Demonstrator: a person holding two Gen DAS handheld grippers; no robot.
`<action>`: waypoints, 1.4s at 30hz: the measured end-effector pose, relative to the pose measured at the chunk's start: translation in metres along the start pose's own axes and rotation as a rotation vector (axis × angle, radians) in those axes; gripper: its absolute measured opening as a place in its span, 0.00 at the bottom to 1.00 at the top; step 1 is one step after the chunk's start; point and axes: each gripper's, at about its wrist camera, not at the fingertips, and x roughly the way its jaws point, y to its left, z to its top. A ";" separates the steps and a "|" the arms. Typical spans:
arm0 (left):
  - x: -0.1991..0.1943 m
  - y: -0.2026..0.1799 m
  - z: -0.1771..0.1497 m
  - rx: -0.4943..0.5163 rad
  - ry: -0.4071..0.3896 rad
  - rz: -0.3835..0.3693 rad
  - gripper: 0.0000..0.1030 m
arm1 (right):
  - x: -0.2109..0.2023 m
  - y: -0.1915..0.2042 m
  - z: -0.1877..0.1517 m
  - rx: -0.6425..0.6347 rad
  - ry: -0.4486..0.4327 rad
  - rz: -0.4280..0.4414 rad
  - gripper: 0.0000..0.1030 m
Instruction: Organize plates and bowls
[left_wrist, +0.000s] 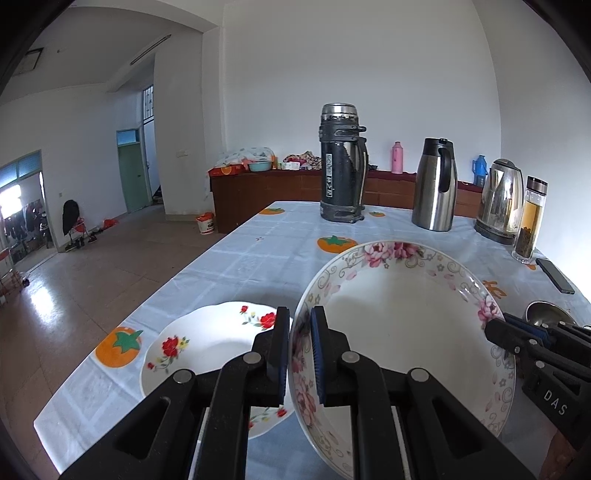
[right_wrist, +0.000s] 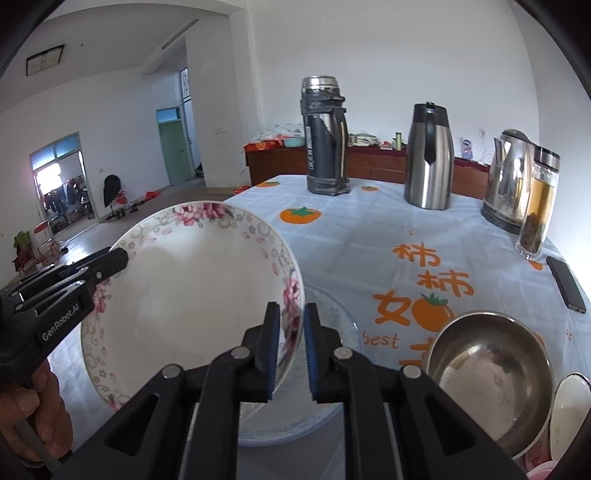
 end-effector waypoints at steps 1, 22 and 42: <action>0.003 -0.002 0.001 0.004 0.002 -0.003 0.12 | 0.002 -0.002 0.000 0.004 0.003 -0.006 0.13; 0.031 -0.020 0.002 0.002 0.043 -0.060 0.13 | 0.011 -0.019 -0.005 0.027 0.023 -0.098 0.13; 0.046 -0.029 -0.003 0.018 0.075 -0.061 0.14 | 0.017 -0.024 -0.006 0.033 0.037 -0.131 0.13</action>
